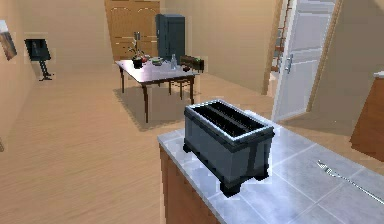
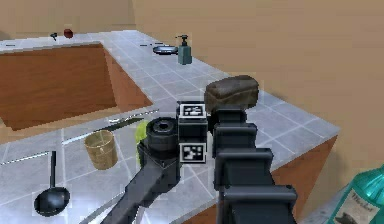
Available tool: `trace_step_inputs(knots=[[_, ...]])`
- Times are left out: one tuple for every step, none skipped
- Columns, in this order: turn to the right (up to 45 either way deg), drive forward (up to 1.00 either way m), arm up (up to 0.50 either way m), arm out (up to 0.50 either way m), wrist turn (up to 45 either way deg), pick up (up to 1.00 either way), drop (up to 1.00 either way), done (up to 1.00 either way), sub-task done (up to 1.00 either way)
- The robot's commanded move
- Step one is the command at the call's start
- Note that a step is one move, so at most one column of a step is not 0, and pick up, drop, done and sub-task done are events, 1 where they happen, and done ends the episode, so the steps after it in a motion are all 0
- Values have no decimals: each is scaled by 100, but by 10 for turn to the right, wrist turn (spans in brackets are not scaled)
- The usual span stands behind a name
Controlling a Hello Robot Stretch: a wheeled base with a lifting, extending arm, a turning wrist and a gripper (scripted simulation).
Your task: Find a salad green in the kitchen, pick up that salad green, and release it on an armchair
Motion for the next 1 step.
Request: trace_step_inputs(knots=[[0, 0, 0, 0, 450, 0, 0, 0, 0]])
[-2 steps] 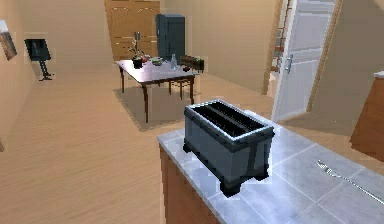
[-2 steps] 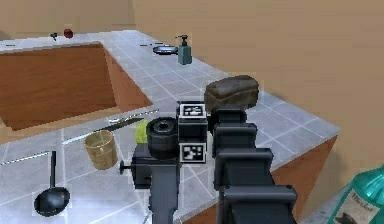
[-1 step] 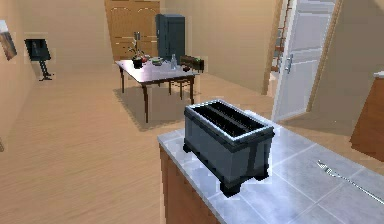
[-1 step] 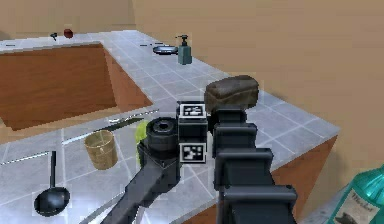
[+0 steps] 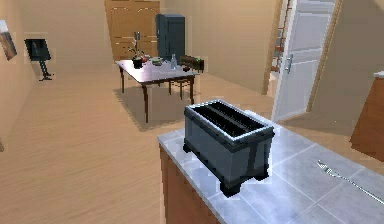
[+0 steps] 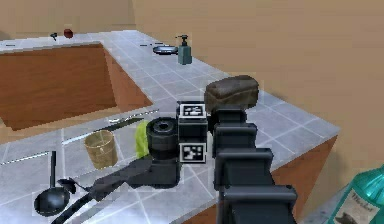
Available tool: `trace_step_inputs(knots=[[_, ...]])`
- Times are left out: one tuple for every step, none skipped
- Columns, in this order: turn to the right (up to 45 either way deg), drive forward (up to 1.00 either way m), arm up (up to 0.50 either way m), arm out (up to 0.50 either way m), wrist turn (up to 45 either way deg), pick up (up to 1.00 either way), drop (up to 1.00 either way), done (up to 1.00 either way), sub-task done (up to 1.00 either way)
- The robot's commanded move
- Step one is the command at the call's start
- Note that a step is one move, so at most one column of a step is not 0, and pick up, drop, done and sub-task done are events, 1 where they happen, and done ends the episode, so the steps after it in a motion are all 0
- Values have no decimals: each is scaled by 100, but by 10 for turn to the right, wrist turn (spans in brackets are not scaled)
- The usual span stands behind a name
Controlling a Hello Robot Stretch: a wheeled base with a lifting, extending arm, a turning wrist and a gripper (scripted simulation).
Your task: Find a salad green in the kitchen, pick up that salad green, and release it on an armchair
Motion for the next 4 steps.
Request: trace_step_inputs(knots=[[0, 0, 0, 0, 450, 0, 0, 0, 0], [0, 0, 0, 0, 270, 0, 0, 0, 0], [0, 0, -8, 0, 0, 0, 0, 0, 0], [0, 0, 0, 0, 0, 100, 0, 0, 0]])
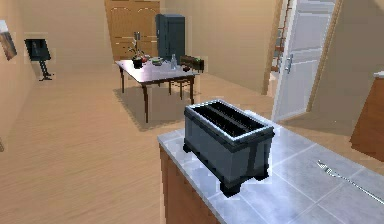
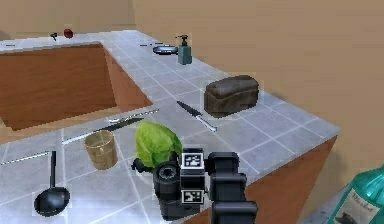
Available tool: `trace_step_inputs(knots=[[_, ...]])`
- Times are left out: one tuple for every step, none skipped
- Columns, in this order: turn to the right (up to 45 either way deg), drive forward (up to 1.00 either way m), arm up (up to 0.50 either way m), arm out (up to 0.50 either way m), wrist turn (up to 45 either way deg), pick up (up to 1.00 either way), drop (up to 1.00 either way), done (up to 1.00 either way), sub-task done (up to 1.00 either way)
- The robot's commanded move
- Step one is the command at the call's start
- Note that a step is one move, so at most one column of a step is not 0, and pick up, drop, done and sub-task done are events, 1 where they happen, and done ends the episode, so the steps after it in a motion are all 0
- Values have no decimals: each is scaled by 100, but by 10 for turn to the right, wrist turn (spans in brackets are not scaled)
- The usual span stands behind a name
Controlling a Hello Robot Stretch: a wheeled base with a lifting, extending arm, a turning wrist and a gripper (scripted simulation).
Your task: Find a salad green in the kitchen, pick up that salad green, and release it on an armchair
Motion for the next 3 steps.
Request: trace_step_inputs(knots=[[0, 0, 8, 0, 0, 0, 0, 0, 0], [0, 0, 0, 0, -450, 0, 0, 0, 0], [0, 0, 0, 0, -450, 0, 0, 0, 0]])
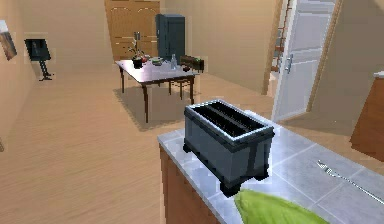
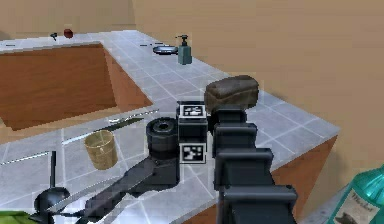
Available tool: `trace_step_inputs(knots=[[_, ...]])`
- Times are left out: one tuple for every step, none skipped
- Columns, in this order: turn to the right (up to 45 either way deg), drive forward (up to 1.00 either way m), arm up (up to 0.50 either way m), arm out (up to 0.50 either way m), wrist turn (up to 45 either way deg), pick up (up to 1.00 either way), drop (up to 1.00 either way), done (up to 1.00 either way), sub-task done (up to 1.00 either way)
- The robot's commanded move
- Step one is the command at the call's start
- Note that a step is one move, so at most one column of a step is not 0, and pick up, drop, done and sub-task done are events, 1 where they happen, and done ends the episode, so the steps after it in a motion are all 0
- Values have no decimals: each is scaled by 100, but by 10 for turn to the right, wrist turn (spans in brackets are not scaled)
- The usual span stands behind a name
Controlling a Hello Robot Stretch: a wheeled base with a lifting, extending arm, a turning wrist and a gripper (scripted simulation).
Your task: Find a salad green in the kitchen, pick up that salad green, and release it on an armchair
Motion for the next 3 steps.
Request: trace_step_inputs(knots=[[0, 0, 0, 0, -210, 0, 0, 0, 0], [0, 0, 0, -10, 0, 0, 0, 0, 0], [-450, 0, 0, 0, 0, 0, 0, 0, 0]])
